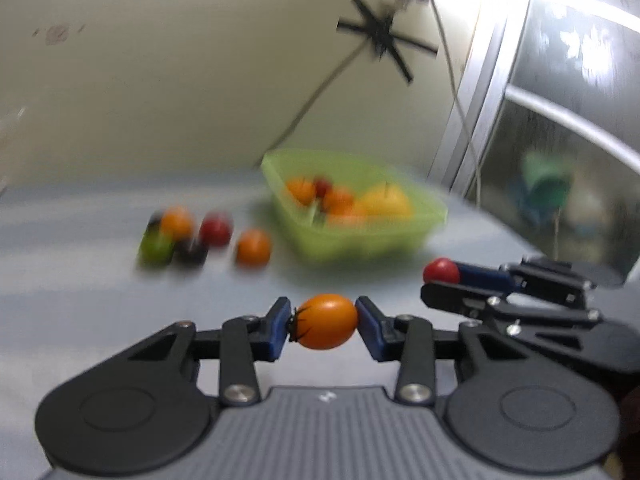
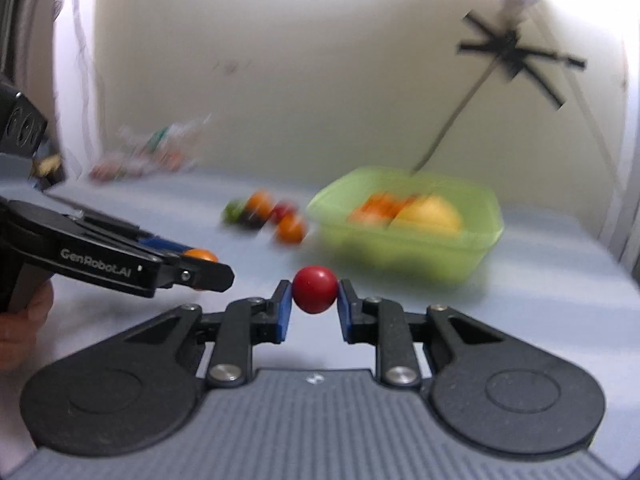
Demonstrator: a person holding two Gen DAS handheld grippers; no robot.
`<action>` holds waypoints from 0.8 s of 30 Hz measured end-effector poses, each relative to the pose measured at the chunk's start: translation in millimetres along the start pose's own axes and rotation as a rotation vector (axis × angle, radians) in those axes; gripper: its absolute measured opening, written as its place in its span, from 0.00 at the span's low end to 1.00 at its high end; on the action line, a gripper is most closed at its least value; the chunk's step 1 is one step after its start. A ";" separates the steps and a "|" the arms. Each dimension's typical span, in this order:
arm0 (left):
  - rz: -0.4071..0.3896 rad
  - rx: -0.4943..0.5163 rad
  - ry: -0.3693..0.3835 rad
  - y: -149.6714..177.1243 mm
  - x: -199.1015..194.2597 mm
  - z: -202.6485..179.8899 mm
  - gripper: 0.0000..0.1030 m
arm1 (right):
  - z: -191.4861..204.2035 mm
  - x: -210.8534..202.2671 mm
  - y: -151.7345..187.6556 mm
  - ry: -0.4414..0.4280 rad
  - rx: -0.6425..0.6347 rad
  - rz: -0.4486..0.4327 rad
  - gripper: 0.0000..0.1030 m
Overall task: Organize fruits
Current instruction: 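Carry both tomatoes over the basket and open both grippers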
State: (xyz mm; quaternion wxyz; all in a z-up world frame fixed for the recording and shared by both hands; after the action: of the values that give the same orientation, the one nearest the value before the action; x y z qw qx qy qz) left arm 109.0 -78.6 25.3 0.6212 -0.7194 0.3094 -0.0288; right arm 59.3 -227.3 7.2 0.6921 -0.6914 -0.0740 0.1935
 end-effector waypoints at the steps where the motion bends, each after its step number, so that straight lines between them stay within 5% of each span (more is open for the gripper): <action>1: -0.013 -0.015 0.008 -13.7 11.2 -0.2 0.35 | -8.0 6.3 -7.9 0.024 0.000 -0.027 0.26; 7: 0.016 -0.152 0.040 -59.2 85.7 0.5 0.36 | -55.4 52.1 -36.6 0.122 0.027 -0.113 0.26; 13: 0.081 -0.186 0.016 -58.3 140.7 -1.1 0.43 | -87.7 100.8 -30.2 0.152 0.086 -0.069 0.28; 17: 0.081 -0.186 -0.012 -52.6 151.8 0.9 0.56 | -100.5 109.0 -17.4 0.171 0.142 -0.062 0.44; 24: 0.010 -0.200 -0.021 -51.2 113.8 7.3 0.56 | -103.7 90.2 -19.1 0.185 0.167 -0.126 0.45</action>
State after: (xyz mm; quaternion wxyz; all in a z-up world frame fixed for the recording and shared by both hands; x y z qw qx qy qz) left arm 224.9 -125.1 31.3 0.5497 -0.7764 0.3079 0.0128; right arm 183.3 -289.6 7.8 0.7618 -0.6403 -0.0368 0.0907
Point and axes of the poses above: each gripper's, at about its wrist camera, not at the fingertips, and x roughly the way its jaws point, z to its left, y to its underside, the point moved 4 cm from there along x, roughly the way its jaws point, and after that the axes turned 14 degrees about -z, right-handed, at the moved point
